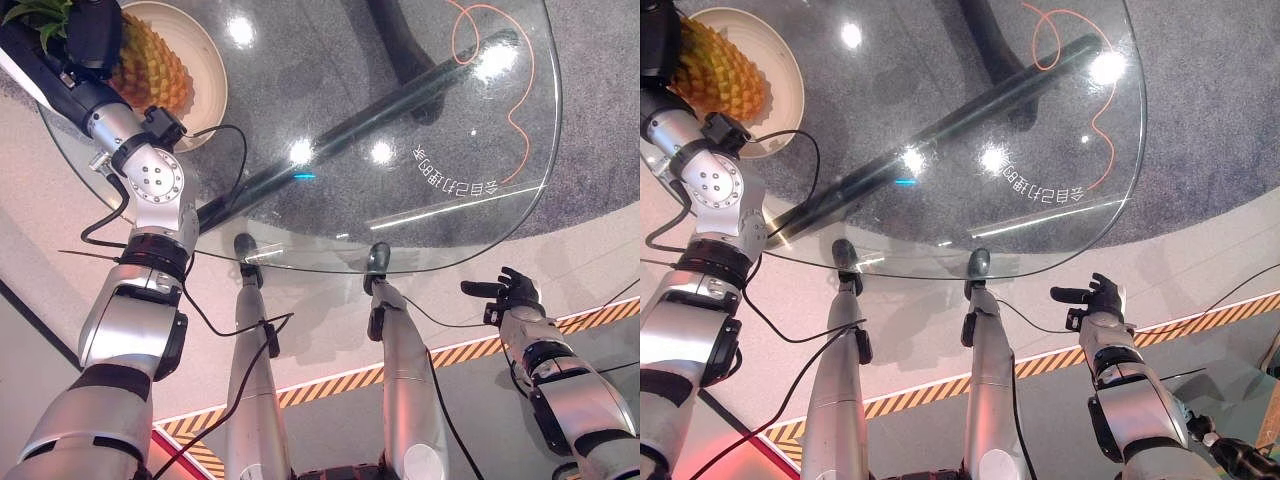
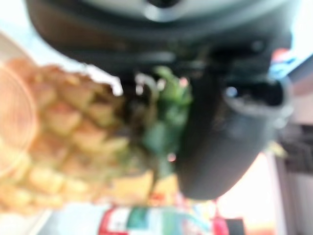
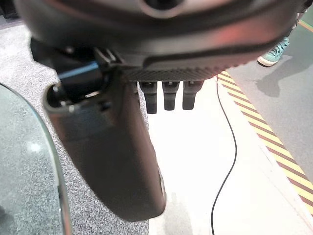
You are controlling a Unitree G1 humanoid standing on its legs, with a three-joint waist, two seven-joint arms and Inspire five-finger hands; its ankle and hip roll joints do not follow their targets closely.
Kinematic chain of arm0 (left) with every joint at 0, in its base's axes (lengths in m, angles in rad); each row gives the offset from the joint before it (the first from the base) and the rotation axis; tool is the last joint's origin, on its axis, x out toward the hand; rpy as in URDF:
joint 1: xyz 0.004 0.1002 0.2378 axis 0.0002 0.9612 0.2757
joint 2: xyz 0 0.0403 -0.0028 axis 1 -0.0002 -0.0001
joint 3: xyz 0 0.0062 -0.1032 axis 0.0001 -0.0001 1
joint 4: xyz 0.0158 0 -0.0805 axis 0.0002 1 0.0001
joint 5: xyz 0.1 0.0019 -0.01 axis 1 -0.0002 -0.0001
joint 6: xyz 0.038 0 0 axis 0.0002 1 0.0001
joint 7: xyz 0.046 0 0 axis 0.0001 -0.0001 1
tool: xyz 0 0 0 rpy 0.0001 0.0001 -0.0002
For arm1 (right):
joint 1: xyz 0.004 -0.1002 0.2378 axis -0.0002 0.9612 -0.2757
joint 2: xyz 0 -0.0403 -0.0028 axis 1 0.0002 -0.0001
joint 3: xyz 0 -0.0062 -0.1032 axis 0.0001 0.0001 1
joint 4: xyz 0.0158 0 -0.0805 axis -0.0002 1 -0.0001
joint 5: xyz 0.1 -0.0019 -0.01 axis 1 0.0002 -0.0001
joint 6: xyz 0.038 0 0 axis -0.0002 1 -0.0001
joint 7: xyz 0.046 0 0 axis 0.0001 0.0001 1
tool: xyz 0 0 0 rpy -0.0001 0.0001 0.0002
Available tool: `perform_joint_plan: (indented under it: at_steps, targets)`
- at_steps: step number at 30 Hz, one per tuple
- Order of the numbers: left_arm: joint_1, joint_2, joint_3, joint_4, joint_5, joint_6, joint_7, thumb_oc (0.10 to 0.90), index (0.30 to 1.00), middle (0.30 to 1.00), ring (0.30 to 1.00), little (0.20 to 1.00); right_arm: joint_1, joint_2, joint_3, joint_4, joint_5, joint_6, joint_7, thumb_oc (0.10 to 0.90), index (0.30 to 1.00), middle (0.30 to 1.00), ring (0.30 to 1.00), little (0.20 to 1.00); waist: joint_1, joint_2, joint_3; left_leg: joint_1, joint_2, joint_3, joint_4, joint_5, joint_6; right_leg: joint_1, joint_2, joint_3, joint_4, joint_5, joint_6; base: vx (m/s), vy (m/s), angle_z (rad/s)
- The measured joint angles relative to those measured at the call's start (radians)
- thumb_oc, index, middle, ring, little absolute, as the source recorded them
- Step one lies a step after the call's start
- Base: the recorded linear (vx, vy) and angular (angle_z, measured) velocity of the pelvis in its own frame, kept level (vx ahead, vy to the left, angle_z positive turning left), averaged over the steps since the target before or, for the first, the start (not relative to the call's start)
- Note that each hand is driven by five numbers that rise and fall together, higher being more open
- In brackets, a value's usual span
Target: Pick up the fruit to the plate
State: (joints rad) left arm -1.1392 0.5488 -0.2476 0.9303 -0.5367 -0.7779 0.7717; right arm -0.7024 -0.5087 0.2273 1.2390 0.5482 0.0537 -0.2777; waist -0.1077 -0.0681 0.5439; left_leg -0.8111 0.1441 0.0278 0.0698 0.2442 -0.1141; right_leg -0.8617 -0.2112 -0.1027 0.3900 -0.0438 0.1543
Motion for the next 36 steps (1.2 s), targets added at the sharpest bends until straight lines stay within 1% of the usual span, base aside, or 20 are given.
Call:
perform_joint_plan:
  at_steps: [1, 3, 5, 6, 7, 10, 12, 13, 15, 19, 31, 36]
  targets:
    - [0.0, 0.0, 0.0, 0.0, 0.0, 0.0, 0.0, 0.476, 0.622, 0.622, 0.622, 0.576, 0.0, 0.0, 0.0, 0.0, 0.0, 0.0, 0.0, 0.8, 0.9, 0.9, 0.9, 0.9, 0.0, 0.0, 0.0, 0.0, 0.0, 0.0, 0.0, 0.0, 0.0, 0.0, 0.0, 0.0, 0.0, 0.0, 0.0, 0.0, 0.0, 0.0]
    - [0.0, 0.0, 0.0, 0.0, 0.0, 0.0, -0.001, 0.471, 0.618, 0.618, 0.618, 0.571, 0.0, 0.0, 0.001, 0.0, 0.0, 0.0, 0.0, 0.8, 0.9, 0.9, 0.9, 0.9, 0.0, 0.0, 0.0, 0.0, 0.0, 0.0, 0.0, 0.0, 0.0, 0.0, 0.0, 0.0, 0.0, 0.0, 0.0, 0.0, 0.0, 0.0]
    - [0.0, 0.0, 0.0, 0.0, 0.0, 0.0, -0.001, 0.487, 0.632, 0.632, 0.632, 0.587, 0.0, 0.0, 0.0, 0.0, 0.0, 0.0, 0.0, 0.8, 0.9, 0.9, 0.9, 0.9, 0.001, 0.0, 0.0, 0.0, 0.0, 0.0, 0.0, 0.0, 0.0, 0.0, 0.0, 0.0, 0.0, 0.0, 0.0, 0.0, 0.0, 0.0]
    - [0.0, 0.0, 0.0, 0.0, 0.0, 0.0, -0.002, 0.556, 0.691, 0.691, 0.691, 0.656, 0.0, 0.0, 0.0, 0.0, 0.0, 0.0, 0.0, 0.8, 0.9, 0.9, 0.9, 0.9, 0.001, 0.0, 0.0, 0.0, 0.0, 0.0, 0.0, 0.0, 0.0, 0.0, 0.0, 0.0, 0.0, 0.0, 0.0, 0.0, 0.0, 0.0]
    - [0.0, 0.0, -0.001, 0.0, 0.0, 0.0, -0.002, 0.591, 0.721, 0.721, 0.721, 0.691, 0.0, 0.0, 0.002, 0.0, 0.0, 0.0, 0.0, 0.8, 0.9, 0.9, 0.9, 0.9, 0.002, 0.0, 0.0, 0.0, 0.0, 0.0, 0.0, 0.0, 0.0, 0.0, 0.0, 0.0, 0.0, 0.0, 0.0, 0.0, 0.0, 0.0]
    - [0.0, -0.001, -0.007, 0.0, 0.0, -0.004, -0.004, 0.63, 0.754, 0.754, 0.754, 0.73, -0.001, 0.0, 0.005, 0.0, 0.0, 0.0, 0.0, 0.8, 0.9, 0.9, 0.9, 0.9, 0.004, 0.0, 0.0, 0.0, 0.0, 0.0, 0.0, 0.0, 0.0, 0.0, 0.0, 0.0, 0.0, 0.0, 0.0, 0.0, 0.0, 0.0]
    - [0.0, -0.001, -0.01, 0.0, -0.001, -0.014, -0.007, 0.63, 0.754, 0.754, 0.754, 0.73, -0.001, 0.0, 0.007, 0.0, 0.0, -0.001, 0.0, 0.8, 0.9, 0.9, 0.9, 0.9, 0.006, 0.0, 0.0, 0.0, 0.0, 0.0, 0.0, 0.0, 0.0, 0.0, 0.0, -0.001, 0.0, 0.0, 0.0, 0.0, 0.0, 0.0]
    - [-0.001, -0.001, -0.011, 0.0, -0.001, -0.016, -0.014, 0.712, 0.825, 0.825, 0.825, 0.812, -0.001, 0.0, 0.007, 0.0, 0.0, -0.001, 0.0, 0.8, 0.9, 0.9, 0.9, 0.9, 0.006, 0.0, 0.0, 0.0, 0.0, 0.0, 0.0, 0.0, 0.0, 0.0, 0.0, -0.001, 0.0, 0.0, 0.0, 0.0, 0.0, 0.0]
    - [-0.001, -0.002, -0.013, -0.001, -0.001, -0.023, -0.024, 0.8, 0.9, 0.9, 0.9, 0.9, -0.002, 0.0, 0.008, 0.0, 0.0, -0.001, 0.0, 0.8, 0.9, 0.9, 0.9, 0.9, 0.007, 0.0, 0.0, 0.0, 0.0, -0.001, 0.0, 0.0, 0.0, 0.0, 0.0, -0.001, 0.001, 0.0, 0.0, 0.0, 0.0, 0.0]
    - [-0.002, -0.002, -0.013, -0.001, -0.001, -0.033, -0.037, 0.8, 0.9, 0.9, 0.9, 0.9, -0.005, 0.0, 0.011, 0.0, 0.0, -0.001, 0.0, 0.8, 0.9, 0.9, 0.9, 0.9, 0.008, 0.0, 0.0, -0.001, 0.0, -0.001, 0.0, 0.0, 0.0, 0.0, 0.001, -0.001, 0.001, 0.0, 0.0, 0.0, 0.0, 0.0]
    - [-0.002, -0.002, -0.013, -0.004, -0.001, -0.036, -0.051, 0.8, 0.9, 0.9, 0.9, 0.9, -0.005, 0.0, 0.011, 0.0, 0.0, -0.003, 0.0, 0.8, 0.9, 0.9, 0.9, 0.9, 0.023, 0.0, 0.0, -0.001, 0.0, -0.001, -0.001, 0.0, 0.0, -0.001, 0.0, -0.001, 0.001, 0.0, 0.0, 0.0, 0.0, 0.0]
    - [-0.002, -0.002, -0.013, -0.004, -0.001, -0.038, -0.054, 0.8, 0.9, 0.9, 0.9, 0.9, -0.006, 0.0, 0.011, 0.0, 0.0, -0.003, 0.0, 0.8, 0.9, 0.9, 0.9, 0.9, 0.023, 0.0, 0.0, -0.002, 0.0, -0.001, 0.0, 0.0, 0.0, -0.001, 0.0, -0.002, 0.001, 0.0, 0.0, 0.0, 0.0, 0.0]
